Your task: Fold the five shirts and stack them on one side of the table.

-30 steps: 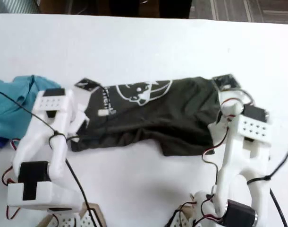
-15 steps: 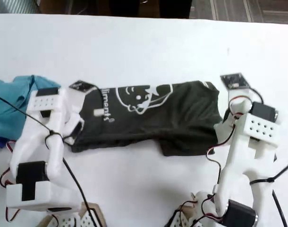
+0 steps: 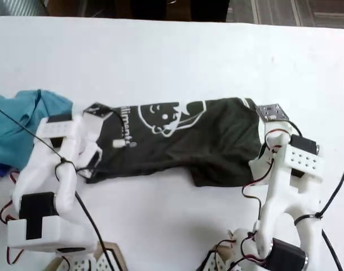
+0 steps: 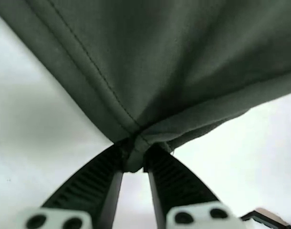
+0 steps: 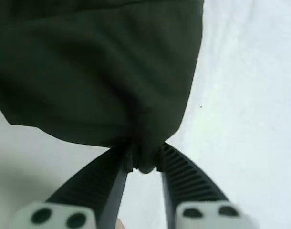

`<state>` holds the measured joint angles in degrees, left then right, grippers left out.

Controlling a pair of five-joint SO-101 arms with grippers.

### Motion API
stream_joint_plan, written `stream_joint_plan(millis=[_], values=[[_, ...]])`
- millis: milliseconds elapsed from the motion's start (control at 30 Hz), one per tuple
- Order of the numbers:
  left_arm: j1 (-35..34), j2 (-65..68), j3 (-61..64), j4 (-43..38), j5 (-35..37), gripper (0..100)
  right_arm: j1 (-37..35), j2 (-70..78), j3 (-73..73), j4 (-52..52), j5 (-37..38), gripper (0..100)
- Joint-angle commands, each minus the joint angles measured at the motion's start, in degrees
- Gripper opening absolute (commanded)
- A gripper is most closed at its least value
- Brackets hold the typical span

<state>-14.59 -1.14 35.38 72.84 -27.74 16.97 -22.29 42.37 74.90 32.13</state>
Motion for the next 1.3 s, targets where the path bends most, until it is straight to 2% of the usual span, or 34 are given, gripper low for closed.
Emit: stream_joint_plan(millis=[0,67,300,367,400,433,500,567,667,800,1100,1267], values=[[-0.4,-3.0,-7.0,5.0,-0.4,20,0.4,-2.3,-5.2,3.3,0.4,20.0],[-0.6,-3.0,-12.3,8.2,-0.1,24,0.4,-2.3,-8.2,4.8,0.4,22.2],[-0.7,-2.6,-29.9,15.6,0.1,18,0.4,-1.9,-18.1,7.2,-0.2,21.8],[-0.3,-2.5,-31.7,15.1,0.6,5,0.4,-1.9,-19.3,6.6,-0.2,14.6],[-0.3,-2.5,-31.9,14.0,2.2,0,-0.2,-1.8,-19.4,5.6,-0.4,7.0],[-0.1,-2.5,-31.6,12.7,4.4,4,-1.3,-1.8,-19.4,3.9,-1.8,0.1],[0.8,-2.3,-30.9,9.6,7.1,2,-3.6,-1.7,-19.4,1.5,-5.5,3.9],[3.1,-0.4,-30.7,6.6,9.1,3,-8.1,-1.0,-19.8,-2.4,-8.2,1.9],[6.4,7.3,-32.8,3.4,12.0,2,-14.2,4.2,-19.8,-10.8,-9.9,1.9],[7.6,22.4,-43.3,3.9,16.4,2,-16.8,15.6,-23.3,-17.5,-13.1,2.0],[7.6,49.1,-69.2,9.8,17.1,3,-16.6,43.6,-42.9,-17.9,-13.5,2.1],[4.7,59.0,-86.1,16.7,17.1,3,-12.7,54.7,-51.8,-13.8,-13.5,2.1]])
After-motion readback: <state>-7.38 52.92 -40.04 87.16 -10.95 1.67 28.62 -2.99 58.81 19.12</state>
